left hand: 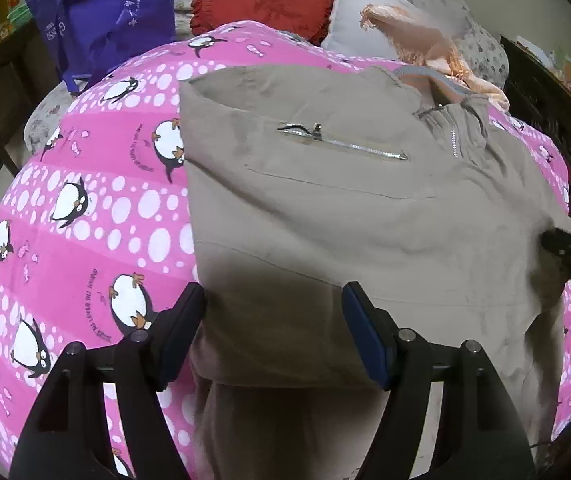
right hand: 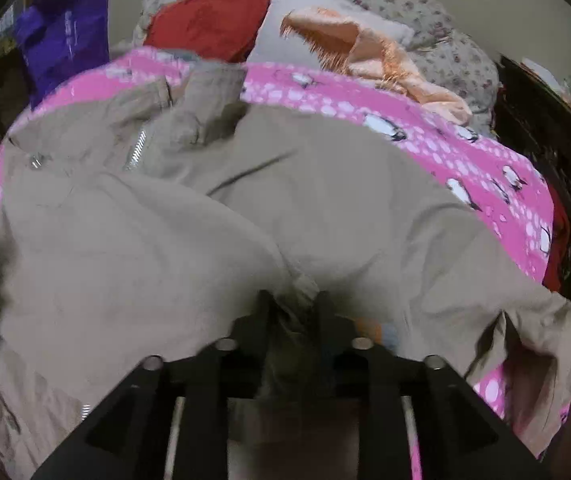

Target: Fold large clothes

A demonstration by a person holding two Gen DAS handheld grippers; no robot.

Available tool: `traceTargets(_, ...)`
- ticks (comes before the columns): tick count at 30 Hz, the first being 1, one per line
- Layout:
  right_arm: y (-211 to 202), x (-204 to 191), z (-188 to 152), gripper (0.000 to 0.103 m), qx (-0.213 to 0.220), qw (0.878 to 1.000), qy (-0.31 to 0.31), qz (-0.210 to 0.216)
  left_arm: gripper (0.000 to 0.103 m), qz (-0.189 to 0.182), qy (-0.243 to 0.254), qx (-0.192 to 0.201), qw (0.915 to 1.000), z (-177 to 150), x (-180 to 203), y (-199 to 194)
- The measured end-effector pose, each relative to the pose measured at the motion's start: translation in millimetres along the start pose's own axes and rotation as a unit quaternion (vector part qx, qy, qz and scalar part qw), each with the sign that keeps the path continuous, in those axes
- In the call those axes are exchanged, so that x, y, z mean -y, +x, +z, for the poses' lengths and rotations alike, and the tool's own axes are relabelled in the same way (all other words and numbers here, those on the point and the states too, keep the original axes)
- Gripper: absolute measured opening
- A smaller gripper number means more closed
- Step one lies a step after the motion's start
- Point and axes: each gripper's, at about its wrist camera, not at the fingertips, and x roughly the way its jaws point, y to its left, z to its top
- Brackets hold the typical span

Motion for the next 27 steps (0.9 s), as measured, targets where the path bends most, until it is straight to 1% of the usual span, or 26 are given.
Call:
traceTargets(2, -21, 1, -5, 0.042, 0.022, 1.000, 0.005, 0.003, 0.070, 0.005, 0.005, 0.002, 1.0000, 0, 4, 0)
traceTargets(4, -39, 0, -9, 0.042, 0.042, 0.999, 0.006, 0.010, 0.070, 0.007, 0.008, 0.000, 0.9999, 1, 7, 1)
traceTargets(7, -59, -2, -16, 0.042, 0.054, 0.997, 0.018, 0.044, 0.070, 0.005, 0.004, 0.001, 1.0000, 1, 12, -2)
traceTargets(9, -60, -1, -19, 0.042, 0.045, 0.996, 0.033, 0.070, 0.070, 0.000, 0.005, 0.005, 1.0000, 0, 15, -6)
traceTargets(11, -57, -2, -23, 0.042, 0.036, 0.995, 0.040, 0.080, 0.070, -0.004, 0.009, 0.009, 0.9999, 0, 19, -12)
traceTargets(14, -48, -3, -29, 0.042, 0.027, 0.997, 0.039, 0.063, 0.070, -0.006, 0.018, 0.021, 0.9996, 1, 25, -23)
traceTargets(15, -41, -1, -31, 0.042, 0.015, 0.997, 0.048, 0.062, 0.070, -0.006, 0.020, 0.022, 0.9995, 1, 27, -26)
traceTargets(17, -33, 2, -36, 0.042, 0.001, 0.996, 0.064, 0.066, 0.070, -0.010, 0.022, 0.023, 0.9995, 2, 30, -30)
traceTargets(20, -14, 8, -43, 0.048, -0.031, 0.994, 0.085, 0.066, 0.072, -0.017, 0.026, 0.025, 0.9992, 2, 38, -34)
traceTargets(21, -7, 9, -45, 0.048, -0.045, 0.993, 0.089, 0.068, 0.073, -0.018, 0.028, 0.025, 0.9991, 2, 41, -34)
traceTargets(22, -5, 10, -47, 0.048, -0.049, 0.992, 0.093, 0.072, 0.073, -0.019, 0.031, 0.024, 0.9990, 1, 44, -32)
traceTargets(25, -16, 16, -50, 0.051, -0.036, 0.991, 0.103, 0.080, 0.073, -0.018, 0.041, 0.014, 0.9989, 0, 52, -24)
traceTargets(27, -26, 22, -52, 0.059, -0.026, 0.990, 0.110, 0.085, 0.073, -0.016, 0.044, 0.001, 0.9989, -1, 57, -15)
